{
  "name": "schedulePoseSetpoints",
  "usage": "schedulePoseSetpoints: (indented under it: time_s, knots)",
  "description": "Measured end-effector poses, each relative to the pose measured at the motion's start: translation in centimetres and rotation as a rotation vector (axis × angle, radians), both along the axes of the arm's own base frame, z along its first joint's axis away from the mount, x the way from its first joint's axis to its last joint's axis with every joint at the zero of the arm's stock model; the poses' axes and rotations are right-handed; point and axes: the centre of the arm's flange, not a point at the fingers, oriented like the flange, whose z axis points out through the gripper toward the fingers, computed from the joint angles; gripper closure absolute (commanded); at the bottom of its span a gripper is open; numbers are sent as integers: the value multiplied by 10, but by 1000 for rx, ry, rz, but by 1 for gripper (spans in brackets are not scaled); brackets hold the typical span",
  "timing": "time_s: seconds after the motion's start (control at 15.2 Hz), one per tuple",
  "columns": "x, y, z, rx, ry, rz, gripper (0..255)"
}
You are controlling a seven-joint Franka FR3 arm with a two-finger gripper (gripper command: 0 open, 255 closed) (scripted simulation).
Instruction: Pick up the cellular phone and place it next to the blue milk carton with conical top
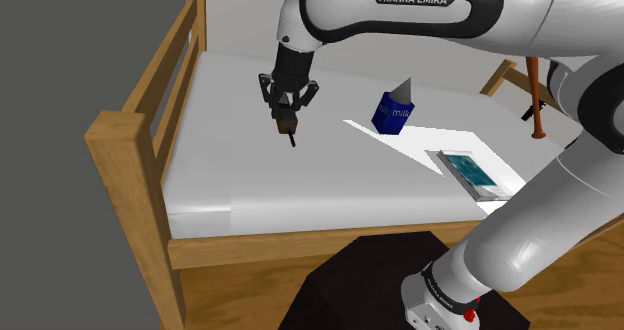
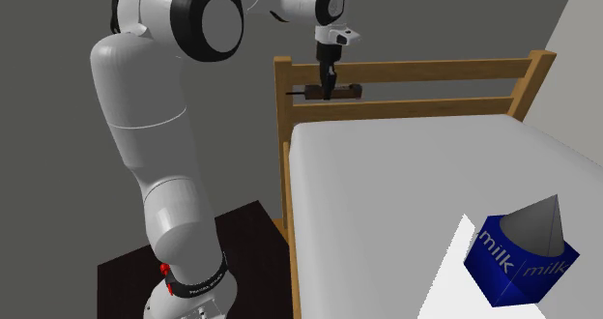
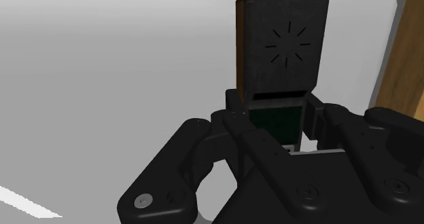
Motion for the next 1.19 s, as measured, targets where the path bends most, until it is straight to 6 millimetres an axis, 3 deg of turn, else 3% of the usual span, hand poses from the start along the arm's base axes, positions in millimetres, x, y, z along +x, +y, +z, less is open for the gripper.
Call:
schedulePoseSetpoints:
  time_s: [1.19]
  knots:
    - [0, 2, 95, 0, 0, 0, 255]
